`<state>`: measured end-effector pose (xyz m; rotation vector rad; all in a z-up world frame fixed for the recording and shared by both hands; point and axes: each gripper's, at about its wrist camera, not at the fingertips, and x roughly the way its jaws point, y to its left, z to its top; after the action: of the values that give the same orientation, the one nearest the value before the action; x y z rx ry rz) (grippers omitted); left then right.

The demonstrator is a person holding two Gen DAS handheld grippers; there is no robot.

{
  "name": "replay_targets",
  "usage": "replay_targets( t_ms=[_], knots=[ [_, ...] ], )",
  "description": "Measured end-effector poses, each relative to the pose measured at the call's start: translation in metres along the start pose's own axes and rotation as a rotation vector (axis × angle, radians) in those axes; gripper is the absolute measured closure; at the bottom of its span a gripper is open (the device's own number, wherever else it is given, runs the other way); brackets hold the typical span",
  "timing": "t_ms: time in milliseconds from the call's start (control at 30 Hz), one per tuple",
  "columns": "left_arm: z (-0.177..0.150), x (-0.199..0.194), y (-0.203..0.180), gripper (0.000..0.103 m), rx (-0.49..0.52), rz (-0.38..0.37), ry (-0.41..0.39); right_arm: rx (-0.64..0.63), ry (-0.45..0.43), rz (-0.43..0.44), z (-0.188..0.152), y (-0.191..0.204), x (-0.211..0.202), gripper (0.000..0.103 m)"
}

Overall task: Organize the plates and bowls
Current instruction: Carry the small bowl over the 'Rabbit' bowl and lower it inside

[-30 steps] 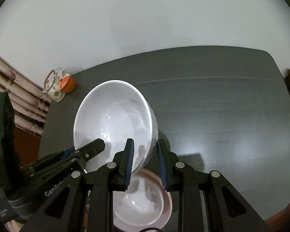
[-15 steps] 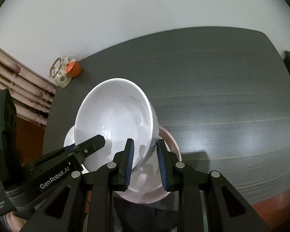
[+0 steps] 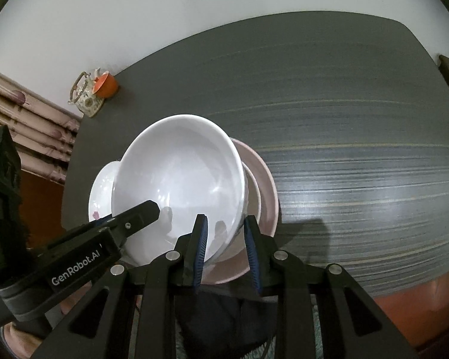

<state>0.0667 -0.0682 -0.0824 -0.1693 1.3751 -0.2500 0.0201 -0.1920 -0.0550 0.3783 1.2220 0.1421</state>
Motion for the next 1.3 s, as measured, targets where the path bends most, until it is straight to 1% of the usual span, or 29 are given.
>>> replay_targets(
  t_ms=[200,667,1300],
  knots=[
    [-0.002,0.004,0.001,0.086,0.003,0.009,0.013,0.005,0.018,-0.001,-0.005,0.000,0.005,0.078],
    [0.001,0.007,-0.001,0.086,-0.014,0.025,0.038,0.008,0.046,-0.003,-0.001,-0.001,0.017,0.078],
    [0.002,0.009,-0.002,0.084,-0.018,0.024,0.037,0.005,0.060,-0.004,-0.001,-0.007,0.020,0.075]
  ],
)
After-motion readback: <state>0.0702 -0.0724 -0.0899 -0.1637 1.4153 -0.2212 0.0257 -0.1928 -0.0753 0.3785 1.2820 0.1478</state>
